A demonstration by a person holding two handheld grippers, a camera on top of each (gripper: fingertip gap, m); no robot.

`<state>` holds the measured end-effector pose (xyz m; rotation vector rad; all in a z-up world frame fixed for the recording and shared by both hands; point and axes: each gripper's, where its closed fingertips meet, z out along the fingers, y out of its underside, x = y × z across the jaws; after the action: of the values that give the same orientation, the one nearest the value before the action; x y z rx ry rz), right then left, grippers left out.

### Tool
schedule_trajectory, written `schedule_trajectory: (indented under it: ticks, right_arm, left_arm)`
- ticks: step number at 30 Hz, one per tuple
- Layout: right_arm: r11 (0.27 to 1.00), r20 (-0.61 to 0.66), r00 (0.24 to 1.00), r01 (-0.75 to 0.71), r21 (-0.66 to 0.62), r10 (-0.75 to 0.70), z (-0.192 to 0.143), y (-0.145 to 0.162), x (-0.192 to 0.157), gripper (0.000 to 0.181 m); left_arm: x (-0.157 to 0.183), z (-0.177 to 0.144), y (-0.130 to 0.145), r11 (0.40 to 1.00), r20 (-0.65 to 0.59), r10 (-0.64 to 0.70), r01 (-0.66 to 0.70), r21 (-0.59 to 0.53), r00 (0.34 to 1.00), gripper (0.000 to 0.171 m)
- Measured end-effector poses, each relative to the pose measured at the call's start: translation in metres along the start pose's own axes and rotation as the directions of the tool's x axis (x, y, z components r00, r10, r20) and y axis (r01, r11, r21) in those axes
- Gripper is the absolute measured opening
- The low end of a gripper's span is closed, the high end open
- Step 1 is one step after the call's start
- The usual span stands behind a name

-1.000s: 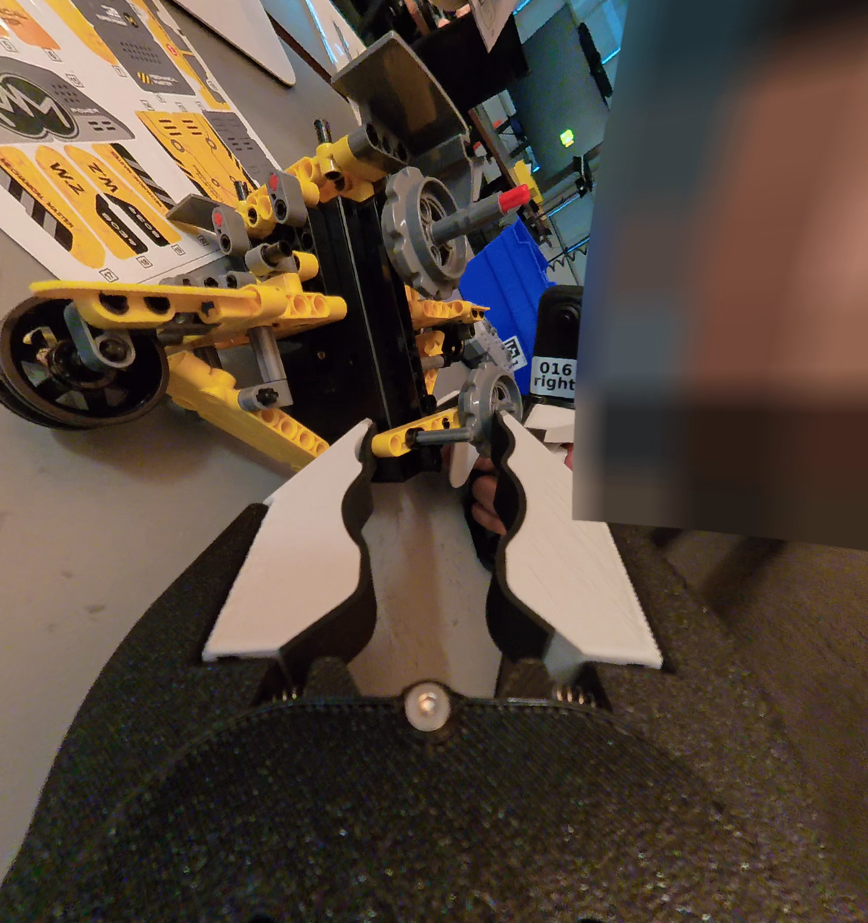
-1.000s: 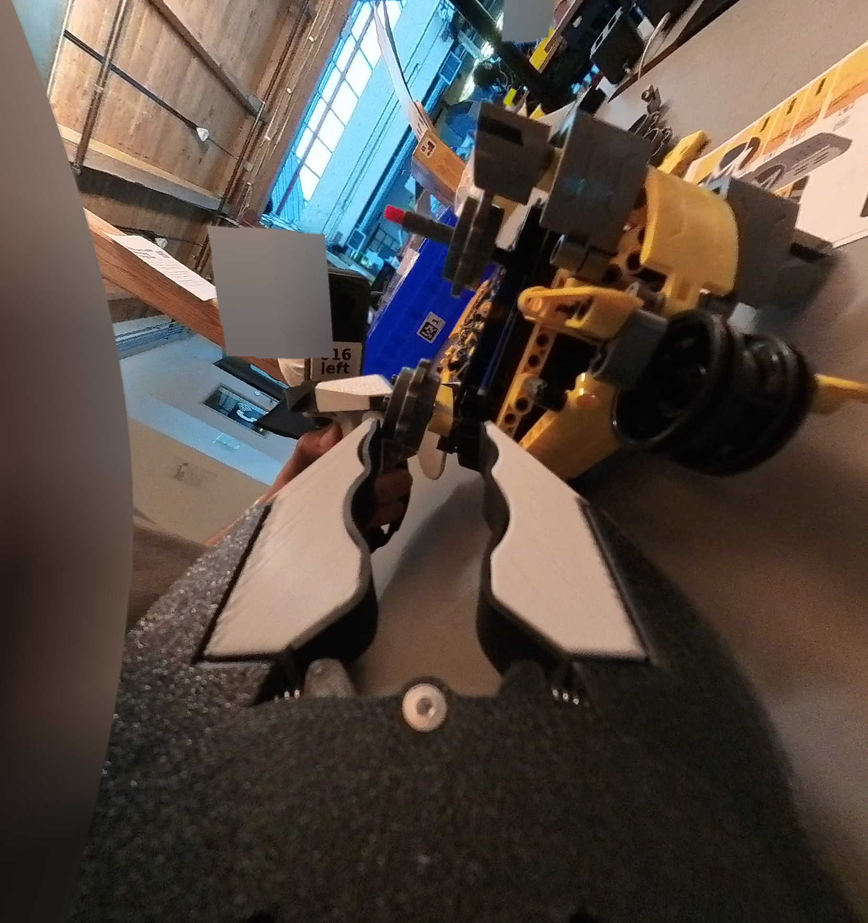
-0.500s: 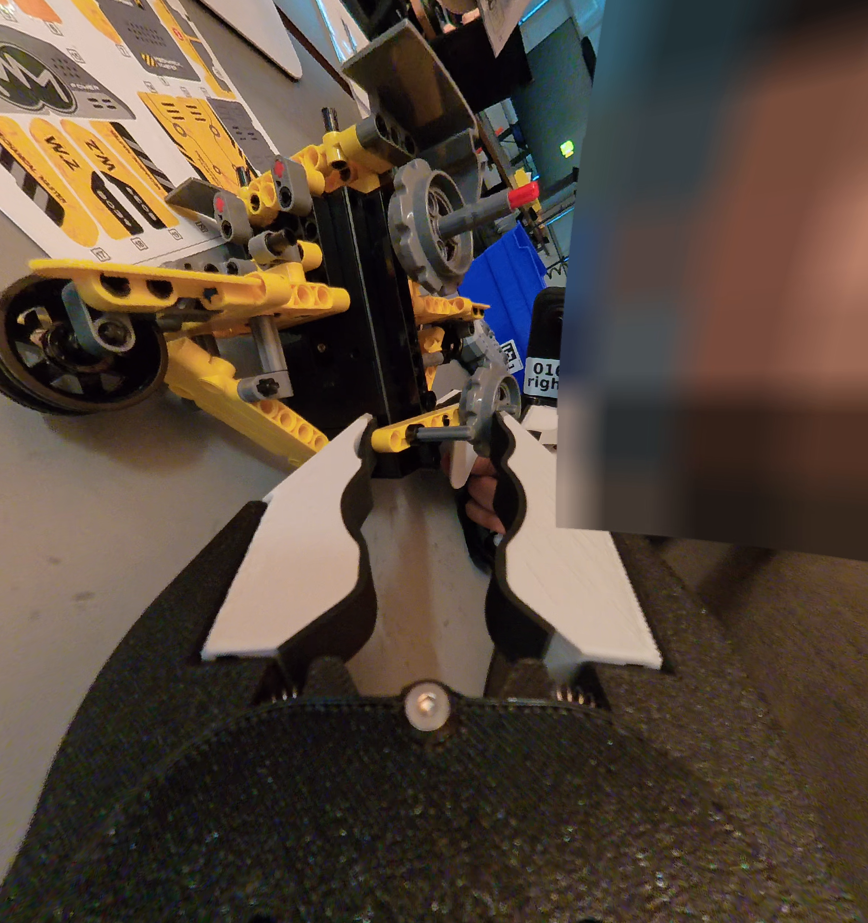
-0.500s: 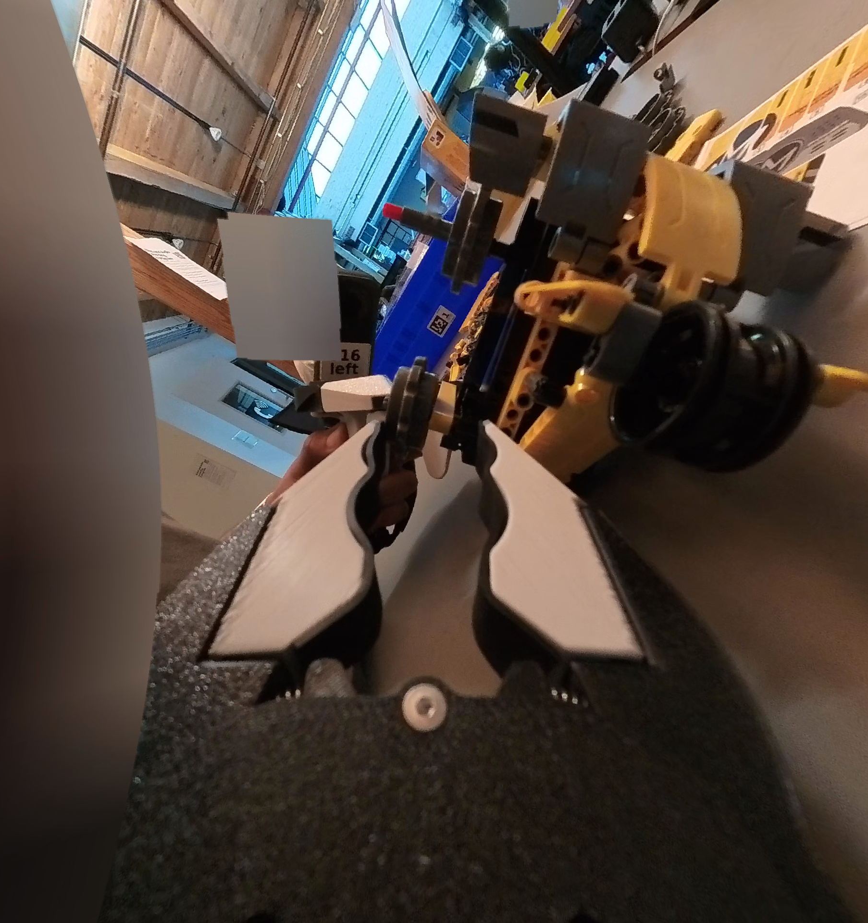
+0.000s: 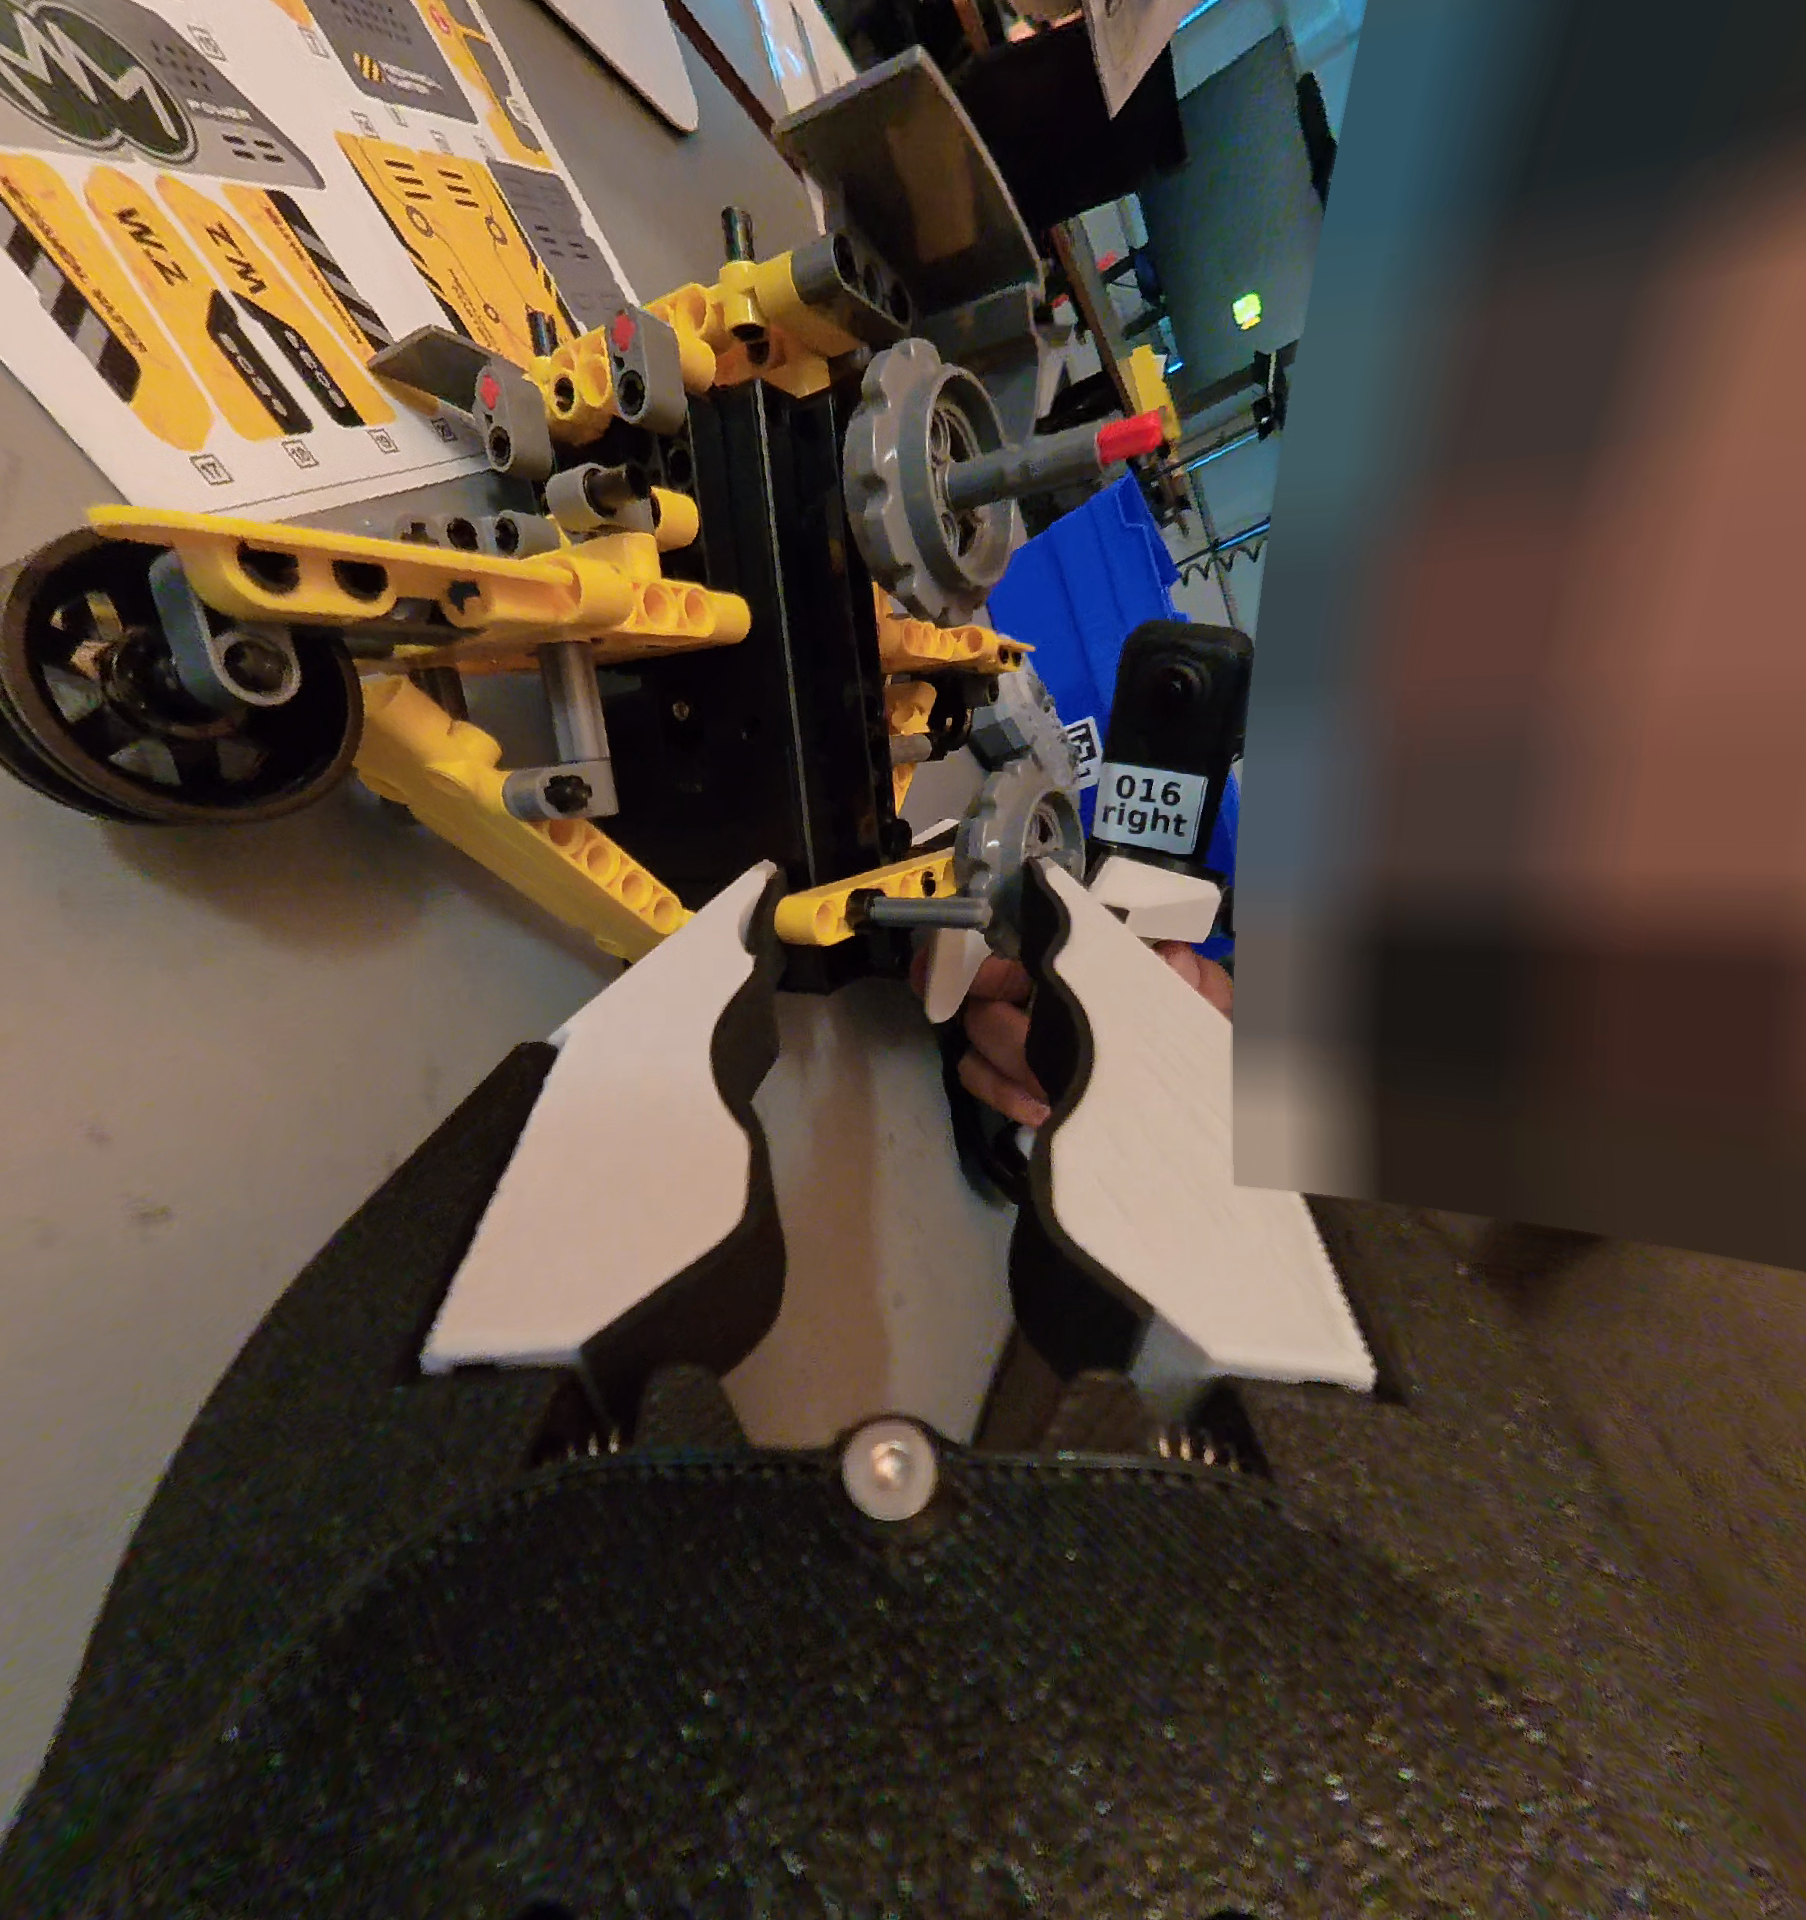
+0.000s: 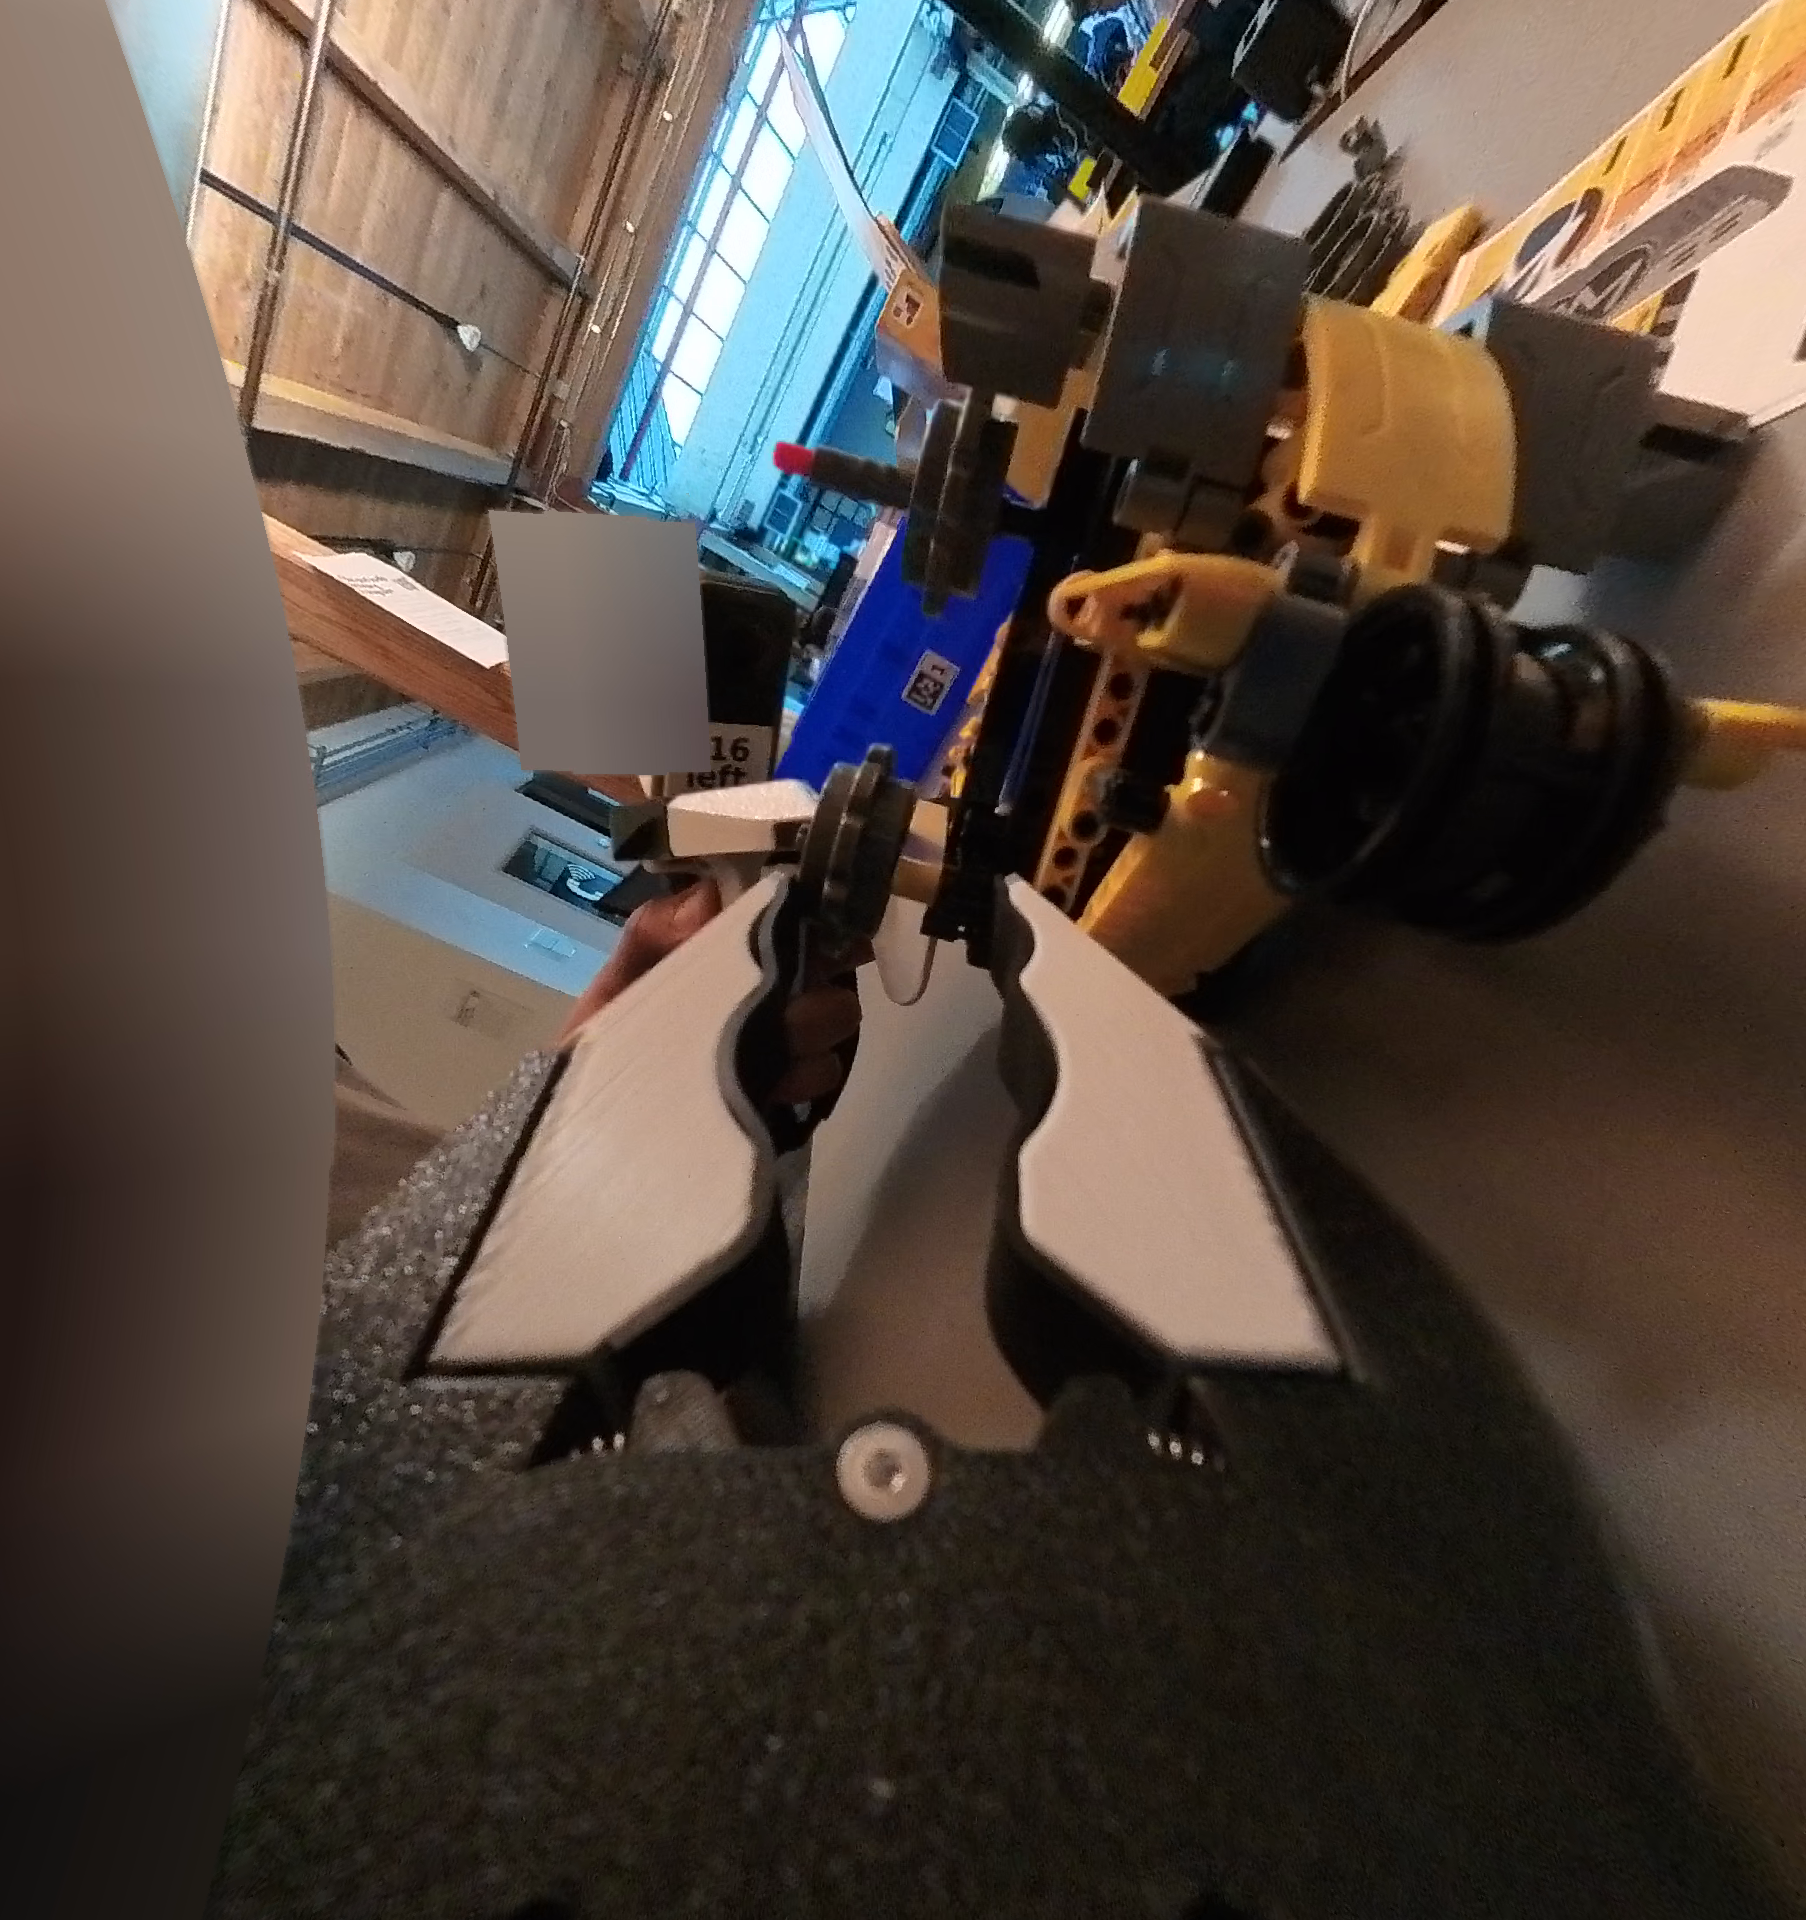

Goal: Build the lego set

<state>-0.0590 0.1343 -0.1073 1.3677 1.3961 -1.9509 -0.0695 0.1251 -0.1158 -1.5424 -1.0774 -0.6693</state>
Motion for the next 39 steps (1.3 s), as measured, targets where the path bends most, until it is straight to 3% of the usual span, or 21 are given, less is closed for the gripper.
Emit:
schedule_trajectory:
  ticks: [8, 14, 26, 39]
  right_arm:
    - [0.999, 0.043, 0.998, -0.054, 0.009, 0.053, -0.0029, -0.0043, -0.0017, 0.047]
    - [0.988, 0.054, 0.987, -0.151, 0.018, 0.15, -0.0031, -0.0064, 0.003, 0.037]
    - [0.958, 0.09, 0.956, -0.283, 0.047, 0.278, -0.006, -0.0088, 0.0047, 0.035]
    - [0.957, 0.079, 0.957, -0.284, 0.056, 0.279, -0.0034, 0.0, -0.001, 0.035]
  left_arm:
    - [0.0005, 0.0035, -0.0003, 0.999, 0.031, 0.048, -0.048, 0.0, 0.998, 0.043]
    - [0.0004, 0.0036, -0.0001, 0.998, 0.032, 0.063, -0.063, 0.002, 0.998, 0.043]
    - [0.0012, 0.0057, -0.0001, 0.997, 0.073, 0.055, -0.059, 0.055, 0.996, 0.043]
    - [0.0035, -0.0026, 0.0073, 0.997, 0.034, 0.071, -0.072, 0.035, 0.997, 0.044]
